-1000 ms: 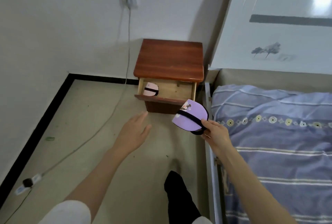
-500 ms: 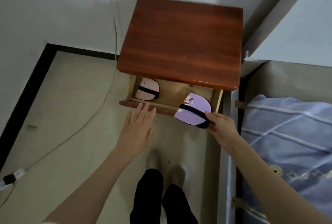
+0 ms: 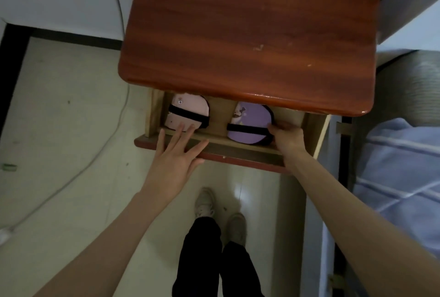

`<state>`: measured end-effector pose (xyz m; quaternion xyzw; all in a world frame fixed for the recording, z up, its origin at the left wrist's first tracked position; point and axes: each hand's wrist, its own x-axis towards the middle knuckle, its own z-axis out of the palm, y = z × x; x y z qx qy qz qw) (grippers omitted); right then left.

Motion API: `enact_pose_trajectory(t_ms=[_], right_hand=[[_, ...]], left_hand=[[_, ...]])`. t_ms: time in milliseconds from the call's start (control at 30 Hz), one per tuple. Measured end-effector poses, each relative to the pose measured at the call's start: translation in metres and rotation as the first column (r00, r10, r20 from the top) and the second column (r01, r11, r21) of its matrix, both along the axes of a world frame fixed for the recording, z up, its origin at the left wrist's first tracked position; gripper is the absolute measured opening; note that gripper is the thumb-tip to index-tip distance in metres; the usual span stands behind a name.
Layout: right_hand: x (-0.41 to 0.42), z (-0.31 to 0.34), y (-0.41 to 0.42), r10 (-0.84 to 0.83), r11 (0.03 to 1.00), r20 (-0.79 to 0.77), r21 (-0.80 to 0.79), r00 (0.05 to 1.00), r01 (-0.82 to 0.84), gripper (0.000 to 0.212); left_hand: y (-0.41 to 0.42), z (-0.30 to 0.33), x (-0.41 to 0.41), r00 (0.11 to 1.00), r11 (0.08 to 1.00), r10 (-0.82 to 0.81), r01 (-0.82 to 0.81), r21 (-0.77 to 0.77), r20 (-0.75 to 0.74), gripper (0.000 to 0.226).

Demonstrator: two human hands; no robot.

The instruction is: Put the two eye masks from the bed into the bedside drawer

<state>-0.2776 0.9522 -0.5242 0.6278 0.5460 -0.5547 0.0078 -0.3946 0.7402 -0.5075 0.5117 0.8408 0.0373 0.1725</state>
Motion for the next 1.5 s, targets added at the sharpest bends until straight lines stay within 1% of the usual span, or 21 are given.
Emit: enact_pose_trajectory(t_ms=[100,167,233,300,367,433,567,633,700,767,933,1000,1100,1233,1300,1333,1367,1400,1433,1467,1500], right_hand=[[0.008,0.005,-0.008,0.253,0.946,0.136,0.174,0.958,-0.274,0.027],[0.022,0.014,-0.024,0.385,0.848,0.167,0.325,0.908,-0.419,0.029],[0.037,0.026,-0.041,0.526,0.649,0.221,0.519,0.821,-0.555,0.032],[0.048,0.03,-0.051,0.618,0.364,0.392,0.626,0.682,-0.69,0.046],[0.051,0.029,-0.052,0.646,0.179,0.543,0.577,0.537,-0.797,0.063],[0.05,0.027,-0.048,0.636,0.096,0.617,0.534,0.464,-0.84,0.077],[0.043,0.033,-0.038,0.58,-0.029,0.692,0.544,0.429,-0.839,0.088],[0.041,0.039,-0.037,0.541,-0.113,0.725,0.566,0.427,-0.817,0.084],[0.04,0.045,-0.034,0.502,-0.155,0.722,0.616,0.476,-0.772,0.075],[0.035,0.051,-0.028,0.469,-0.146,0.719,0.636,0.513,-0.758,0.073],[0.027,0.053,-0.021,0.419,-0.157,0.773,0.578,0.476,-0.801,0.07],[0.024,0.05,-0.016,0.383,-0.153,0.768,0.601,0.513,-0.785,0.065],[0.01,0.049,-0.001,0.349,-0.131,0.752,0.63,0.559,-0.766,0.068],[-0.005,0.053,0.011,0.325,-0.148,0.775,0.608,0.543,-0.78,0.066],[-0.006,0.057,0.008,0.31,-0.115,0.781,0.597,0.543,-0.794,0.061],[-0.009,0.062,0.004,0.329,-0.08,0.781,0.583,0.531,-0.808,0.06],[-0.011,0.065,0.0,0.367,-0.046,0.749,0.606,0.551,-0.794,0.06],[-0.012,0.07,-0.001,0.432,0.024,0.689,0.637,0.583,-0.77,0.062],[-0.012,0.075,0.001,0.514,0.141,0.578,0.672,0.634,-0.727,0.064],[-0.013,0.088,0.005,0.572,0.331,0.394,0.692,0.72,-0.641,0.063],[-0.013,0.101,0.009,0.558,0.56,0.118,0.677,0.822,-0.477,0.058]], left_hand=[[0.001,-0.003,-0.004,0.999,0.999,-0.042,0.043,0.03,-0.028,0.033],[0.0,-0.005,-0.006,0.996,0.996,-0.071,0.074,0.049,-0.058,0.029],[-0.001,-0.006,-0.007,0.991,0.993,-0.094,0.1,0.061,-0.092,0.028],[-0.001,-0.008,-0.008,0.984,0.99,-0.115,0.124,0.064,-0.138,0.027],[-0.001,-0.009,-0.007,0.974,0.988,-0.127,0.141,0.062,-0.187,0.027],[-0.002,-0.01,-0.006,0.965,0.988,-0.125,0.142,0.062,-0.23,0.031],[0.0,-0.005,-0.007,0.935,0.987,-0.106,0.141,0.081,-0.339,0.046],[0.003,0.001,-0.01,0.919,0.981,-0.092,0.15,0.123,-0.384,0.051],[0.008,0.009,-0.018,0.904,0.976,-0.068,0.149,0.162,-0.421,0.056],[0.017,0.017,-0.027,0.9,0.971,-0.056,0.149,0.185,-0.432,0.063],[0.035,0.027,-0.039,0.889,0.969,-0.091,0.184,0.167,-0.449,0.076],[0.045,0.027,-0.042,0.89,0.969,-0.09,0.182,0.165,-0.446,0.073],[0.062,0.025,-0.049,0.911,0.975,-0.038,0.123,0.184,-0.41,0.067],[0.075,0.024,-0.057,0.926,0.98,0.03,0.045,0.192,-0.375,0.065],[0.075,0.022,-0.056,0.928,0.982,0.032,0.041,0.186,-0.372,0.065],[0.074,0.024,-0.056,0.927,0.984,0.035,0.033,0.174,-0.374,0.065],[0.074,0.025,-0.057,0.925,0.983,0.036,0.036,0.18,-0.378,0.065],[0.074,0.027,-0.057,0.929,0.985,0.032,0.034,0.17,-0.369,0.065],[0.072,0.025,-0.057,0.931,0.983,0.037,0.031,0.179,-0.364,0.065],[0.074,0.029,-0.055,0.941,0.984,0.035,0.027,0.176,-0.338,0.065],[0.073,0.027,-0.055,0.941,0.983,0.033,0.031,0.182,-0.337,0.065]])
